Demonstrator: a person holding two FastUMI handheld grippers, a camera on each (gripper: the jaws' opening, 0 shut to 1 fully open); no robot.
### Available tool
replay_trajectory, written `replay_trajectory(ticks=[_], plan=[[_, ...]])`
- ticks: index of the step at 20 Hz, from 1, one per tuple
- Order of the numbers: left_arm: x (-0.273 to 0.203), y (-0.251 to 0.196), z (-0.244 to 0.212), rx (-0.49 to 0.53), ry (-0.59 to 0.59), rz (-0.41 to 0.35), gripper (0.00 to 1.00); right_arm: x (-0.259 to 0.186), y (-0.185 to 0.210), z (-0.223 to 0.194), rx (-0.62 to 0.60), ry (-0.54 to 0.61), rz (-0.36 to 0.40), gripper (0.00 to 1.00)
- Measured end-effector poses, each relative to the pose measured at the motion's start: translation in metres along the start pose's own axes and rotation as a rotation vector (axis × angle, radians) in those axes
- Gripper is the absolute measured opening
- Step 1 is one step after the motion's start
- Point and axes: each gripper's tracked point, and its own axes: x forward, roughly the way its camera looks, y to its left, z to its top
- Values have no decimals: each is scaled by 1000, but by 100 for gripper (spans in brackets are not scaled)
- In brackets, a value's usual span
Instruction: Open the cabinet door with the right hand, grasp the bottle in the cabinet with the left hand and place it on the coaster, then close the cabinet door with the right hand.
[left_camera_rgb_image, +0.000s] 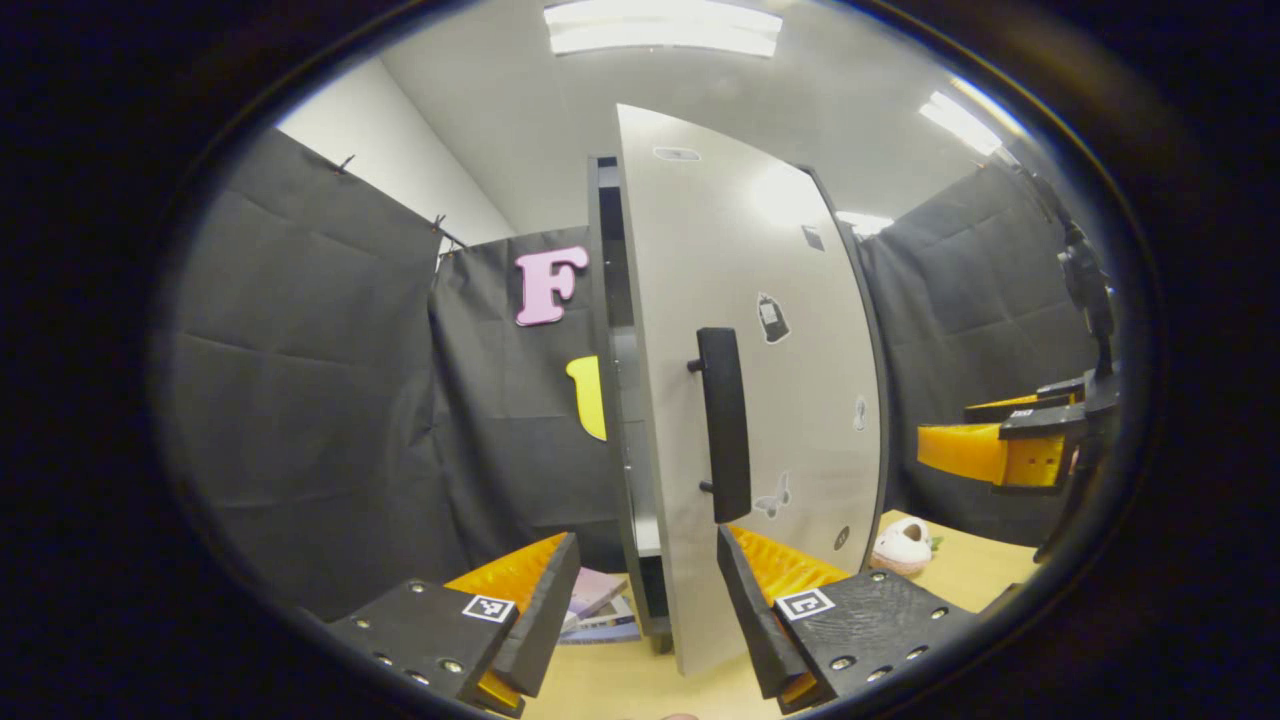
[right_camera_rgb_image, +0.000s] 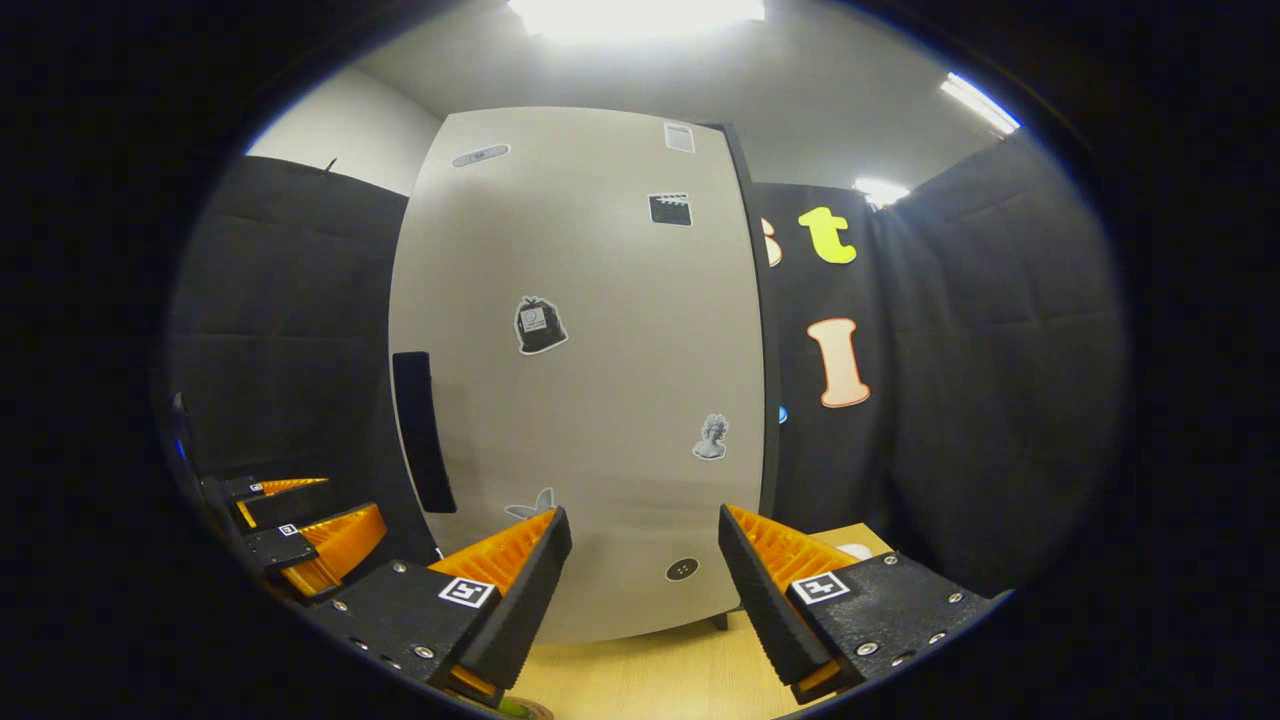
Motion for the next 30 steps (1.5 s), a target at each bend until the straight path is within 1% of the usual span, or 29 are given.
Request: replay_trajectory(ticks=[1, 2, 4, 5, 6, 7, 8, 12, 13, 14, 15, 16, 17, 19, 20, 21, 22, 23, 24, 25, 26, 27, 28, 29, 30], plan=[[0, 0, 1, -3, 0, 5, 78, 0, 0, -1, -1, 2, 1, 92], [1, -1, 0, -13, 2, 2, 78, 0, -1, -2, 1, 2, 1, 94], [3, -2, -1, -23, 4, -4, 79, 0, -4, -3, 4, 5, -5, 94], [3, -1, 0, -21, 3, -1, 79, -1, -4, -5, 5, 9, -4, 92], [2, 0, 0, -20, 3, 3, 78, -1, -6, -6, 3, 12, -6, 92], [2, 1, -1, -21, 5, 5, 82, -2, -8, -6, 1, 15, -11, 92], [3, 1, -2, -25, 7, 7, 78, -2, -9, -8, 3, 18, -13, 92], [4, 6, -3, -31, 4, 15, 78, -2, -14, -11, 12, 22, -29, 92], [5, 6, -2, -30, 1, 13, 78, -1, -15, -13, 15, 26, -31, 89], [6, 6, -1, -29, -4, 13, 78, 0, -15, -16, 18, 32, -34, 90], [7, 6, 2, -29, -13, 12, 82, 1, -16, -18, 21, 39, -35, 90], [8, 7, 3, -25, -18, 16, 83, 1, -16, -19, 21, 44, -37, 92], [8, 8, 4, -22, -24, 17, 82, 0, -17, -18, 22, 44, -39, 92], [7, 7, 6, -25, -32, 16, 75, -1, -16, -16, 19, 35, -40, 92], [7, 7, 10, -32, -48, 17, 83, -2, -16, -16, 13, 34, -41, 92], [6, 6, 15, -37, -65, 11, 83, -3, -17, -16, 8, 34, -42, 92], [4, 7, 19, -20, -78, 20, 78, -3, -18, -16, 7, 33, -44, 92], [0, 19, 29, 13, -113, 64, 82, -3, -19, -16, 8, 33, -47, 92], [0, 22, 38, 34, -141, 76, 82, -3, -21, -17, 10, 34, -49, 92], [3, 15, 39, 26, -145, 41, 78, -3, -21, -17, 11, 36, -50, 92], [6, 6, 32, 10, -135, 20, 78, -4, -22, -17, 11, 36, -52, 93], [7, 2, 28, -10, -122, 8, 74, -4, -22, -16, 9, 36, -53, 94], [6, 1, 24, -31, -111, 1, 78, -4, -23, -16, 8, 35, -53, 94], [6, 1, 22, -48, -100, -2, 74, -5, -23, -15, 8, 33, -54, 92], [6, 2, 20, -59, -92, -1, 75, -5, -24, -15, 8, 31, -54, 92]])
